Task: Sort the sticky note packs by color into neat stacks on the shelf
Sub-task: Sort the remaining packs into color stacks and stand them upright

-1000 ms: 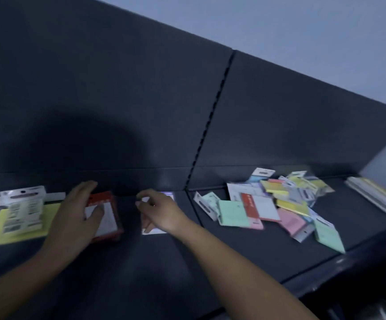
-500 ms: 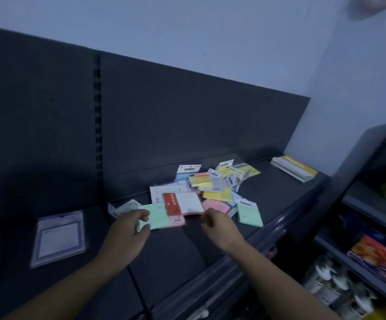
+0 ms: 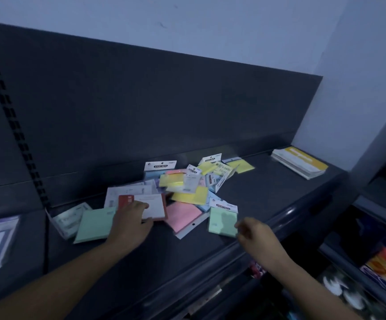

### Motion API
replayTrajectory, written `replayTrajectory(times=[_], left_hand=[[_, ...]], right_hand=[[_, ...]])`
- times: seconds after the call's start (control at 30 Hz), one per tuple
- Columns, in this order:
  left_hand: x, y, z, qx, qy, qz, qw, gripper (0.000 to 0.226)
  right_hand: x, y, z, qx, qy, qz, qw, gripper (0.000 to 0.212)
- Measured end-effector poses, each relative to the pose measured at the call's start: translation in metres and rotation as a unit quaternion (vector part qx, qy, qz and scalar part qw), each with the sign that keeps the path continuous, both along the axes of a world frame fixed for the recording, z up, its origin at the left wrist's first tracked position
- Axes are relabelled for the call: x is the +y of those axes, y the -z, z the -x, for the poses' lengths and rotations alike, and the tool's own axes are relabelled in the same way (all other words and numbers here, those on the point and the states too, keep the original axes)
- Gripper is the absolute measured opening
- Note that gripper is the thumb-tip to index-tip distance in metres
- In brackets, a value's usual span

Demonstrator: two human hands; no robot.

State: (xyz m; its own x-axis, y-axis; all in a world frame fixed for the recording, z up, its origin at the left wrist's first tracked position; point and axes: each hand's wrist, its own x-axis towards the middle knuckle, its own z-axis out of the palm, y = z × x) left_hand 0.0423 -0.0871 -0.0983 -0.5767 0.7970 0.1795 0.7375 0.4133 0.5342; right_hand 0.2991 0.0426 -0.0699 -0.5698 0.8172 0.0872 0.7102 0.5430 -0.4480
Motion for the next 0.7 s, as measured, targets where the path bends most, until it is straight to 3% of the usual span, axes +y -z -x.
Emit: replayTrajectory(times=[0.13,0.3,0.5,0.7], left_hand=[[0.011,-0.003,0.034,-0.004,-0.017,0.03,0.999,0.008],[0.04,-0.003,0.067,-0.006,-0.04,0.023,0.999,0.027],[0.066,-0.005,0.089,-0.009,-0.031,0.099,0.995,0.044],[0.083,0.003,0.101,-0.002,-0.038,0.175,0.984,0.064]], right_hand=[[0.009,0.008,0.039,0.008,-0.057,0.026,0.998,0.02],[0.02,0.0,0.083,0.001,-0.093,0.039,0.995,0.016],[0.041,-0.007,0.129,-0.039,-0.141,0.021,0.989,0.036],[0.056,0.004,0.177,-0.075,-0.254,-0.015,0.964,0.042]])
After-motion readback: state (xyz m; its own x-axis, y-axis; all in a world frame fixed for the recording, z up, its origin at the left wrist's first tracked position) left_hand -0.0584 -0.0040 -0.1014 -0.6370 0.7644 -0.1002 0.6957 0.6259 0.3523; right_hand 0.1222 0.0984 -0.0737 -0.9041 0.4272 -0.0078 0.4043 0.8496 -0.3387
